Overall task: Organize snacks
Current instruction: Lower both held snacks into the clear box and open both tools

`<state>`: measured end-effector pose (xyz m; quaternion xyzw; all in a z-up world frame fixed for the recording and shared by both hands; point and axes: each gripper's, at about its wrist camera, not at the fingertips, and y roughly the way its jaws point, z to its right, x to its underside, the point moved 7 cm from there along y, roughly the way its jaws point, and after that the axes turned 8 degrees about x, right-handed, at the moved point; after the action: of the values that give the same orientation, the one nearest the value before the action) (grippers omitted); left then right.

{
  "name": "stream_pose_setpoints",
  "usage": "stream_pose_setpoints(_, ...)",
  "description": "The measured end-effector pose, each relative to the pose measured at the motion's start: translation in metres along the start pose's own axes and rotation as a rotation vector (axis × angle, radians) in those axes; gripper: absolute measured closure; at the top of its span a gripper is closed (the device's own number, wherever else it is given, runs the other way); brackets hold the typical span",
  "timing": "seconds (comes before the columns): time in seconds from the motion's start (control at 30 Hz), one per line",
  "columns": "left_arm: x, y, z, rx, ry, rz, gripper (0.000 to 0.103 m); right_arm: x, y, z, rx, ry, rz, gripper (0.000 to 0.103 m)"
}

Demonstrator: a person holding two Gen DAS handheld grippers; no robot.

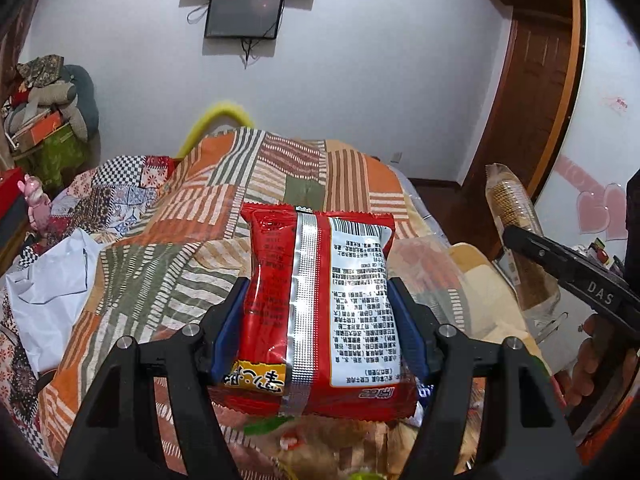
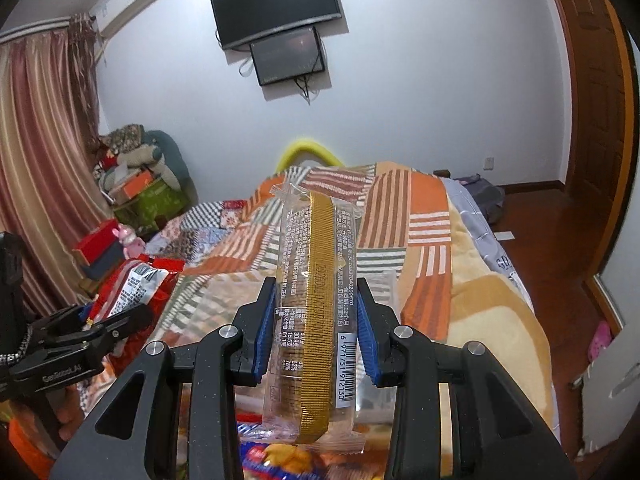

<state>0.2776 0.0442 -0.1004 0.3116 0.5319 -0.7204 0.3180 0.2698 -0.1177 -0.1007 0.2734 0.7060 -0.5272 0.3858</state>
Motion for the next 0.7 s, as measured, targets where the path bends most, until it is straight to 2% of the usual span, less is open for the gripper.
stream_pose_setpoints(0.2, 0.003, 0.035, 0.0, 0.001, 0.005, -0.06, 0.036, 0.01, 0.033, 0.004, 0.017, -0.02, -0.083, 0.07)
stream_pose_setpoints(0.37, 0.008, 0.054, -0.004, -0.029, 0.01, -0.098, 0.036, 0.019, 0.054, 0.002, 0.023, -0.059, -0.151, 0.07)
stream_pose_setpoints(0.7, 0.024, 0.079, -0.012, -0.031, -0.018, -0.179, 0.036, 0.036, 0.071, -0.003, 0.016, -0.116, -0.259, 0.069)
